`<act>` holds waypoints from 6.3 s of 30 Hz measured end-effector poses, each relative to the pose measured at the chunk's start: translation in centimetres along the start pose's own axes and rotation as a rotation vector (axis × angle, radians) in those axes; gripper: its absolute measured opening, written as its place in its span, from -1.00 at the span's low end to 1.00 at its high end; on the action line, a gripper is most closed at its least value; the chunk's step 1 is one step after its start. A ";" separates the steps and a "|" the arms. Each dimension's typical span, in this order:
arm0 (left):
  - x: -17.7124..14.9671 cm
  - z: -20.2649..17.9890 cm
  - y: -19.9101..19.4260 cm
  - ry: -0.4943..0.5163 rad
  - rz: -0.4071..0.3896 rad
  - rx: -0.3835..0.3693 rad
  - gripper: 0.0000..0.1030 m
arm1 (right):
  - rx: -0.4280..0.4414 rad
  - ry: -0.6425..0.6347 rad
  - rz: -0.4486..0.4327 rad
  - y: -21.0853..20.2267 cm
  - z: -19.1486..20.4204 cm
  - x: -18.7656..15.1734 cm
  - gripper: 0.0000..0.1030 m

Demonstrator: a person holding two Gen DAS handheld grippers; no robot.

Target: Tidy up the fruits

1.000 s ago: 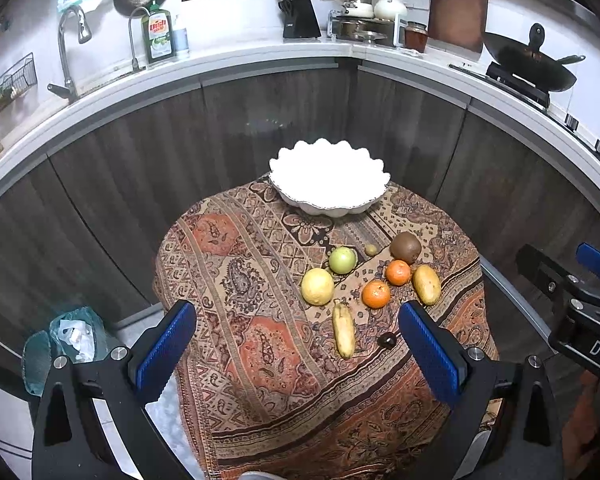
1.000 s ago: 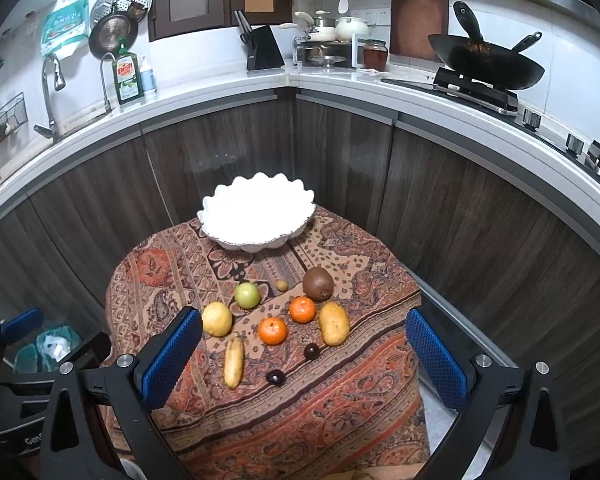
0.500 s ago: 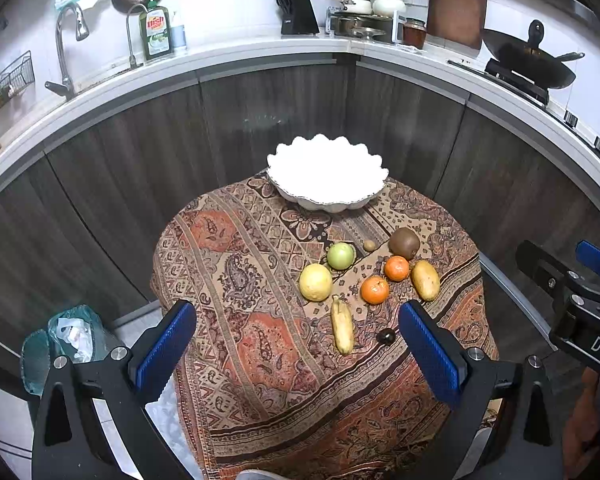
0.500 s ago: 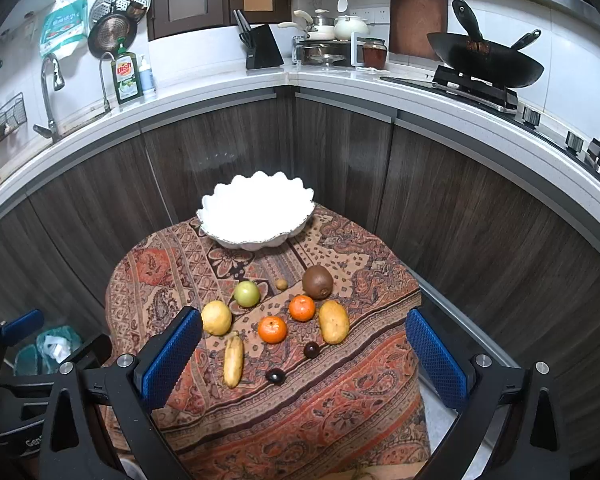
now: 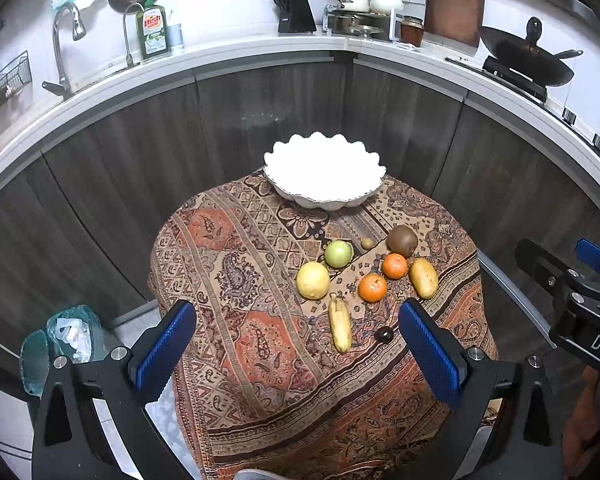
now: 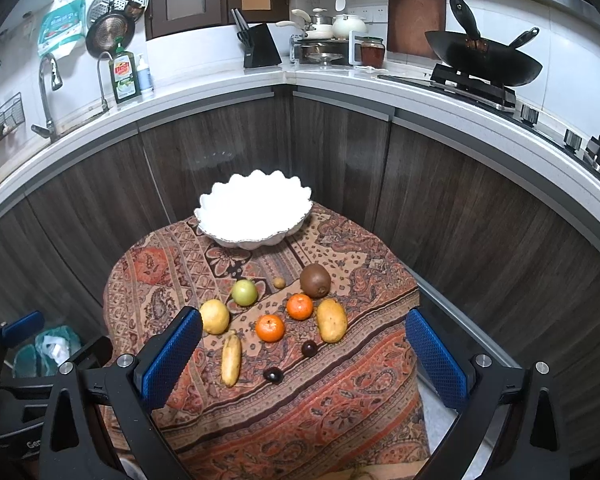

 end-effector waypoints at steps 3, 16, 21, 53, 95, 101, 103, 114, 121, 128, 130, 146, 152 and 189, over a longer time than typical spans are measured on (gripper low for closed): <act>0.0 0.0 0.0 -0.001 0.002 -0.001 1.00 | 0.000 0.000 0.001 -0.1 0.0 0.0 0.99; 0.0 0.0 0.0 0.000 0.002 -0.001 1.00 | -0.003 0.000 0.005 0.2 -0.1 -0.2 0.99; -0.1 0.0 0.1 0.002 0.006 0.000 1.00 | -0.002 0.001 0.006 0.3 -0.2 -0.3 0.99; -2.4 -2.0 9.5 0.037 0.077 0.008 0.99 | -0.025 0.023 0.092 8.8 -1.6 -3.6 0.99; -9.0 -5.8 26.0 0.099 0.287 -0.006 -0.24 | -0.044 0.042 0.268 21.5 -3.3 -11.0 0.99; -9.0 -5.8 25.9 0.093 0.279 -0.023 -0.37 | -0.050 0.045 0.273 21.6 -3.5 -11.1 0.99; -9.0 -5.8 25.9 0.092 0.278 -0.027 -0.38 | -0.056 0.043 0.273 21.5 -3.5 -11.1 0.99; -8.8 -4.0 24.1 0.089 0.256 -0.005 -0.41 | -0.026 0.005 0.267 21.1 -1.8 -10.7 1.00; -8.5 -3.0 23.8 0.057 0.247 -0.013 -0.41 | 0.056 -0.008 0.311 23.1 -0.2 -11.1 0.47; -8.5 -2.8 23.8 0.047 0.248 -0.026 -0.41 | 0.058 -0.011 0.351 25.4 0.3 -11.6 0.19; -8.5 -2.8 23.9 0.048 0.248 -0.028 -0.41 | 0.061 -0.011 0.367 26.0 0.4 -11.8 0.06; -8.7 -3.1 23.2 0.056 0.248 -0.021 -0.42 | 0.090 -0.026 0.347 25.4 0.7 -11.9 -0.47; -8.0 -3.3 21.5 0.057 0.225 -0.033 -0.42 | 0.099 -0.027 0.321 23.9 0.6 -10.9 -0.47; 10.0 -2.3 19.1 0.042 -0.023 -0.062 -0.42 | 0.110 -0.100 0.045 21.9 1.6 7.2 -0.47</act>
Point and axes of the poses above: each gripper's, at about its wrist camera, not at the fingertips, and y roughly the way its jaws point, z to its left, x to its top, the point moved 4 cm from there along y, roughly the way its jaws point, and after that the axes turned 8 degrees about -y, right-handed, at the moved point
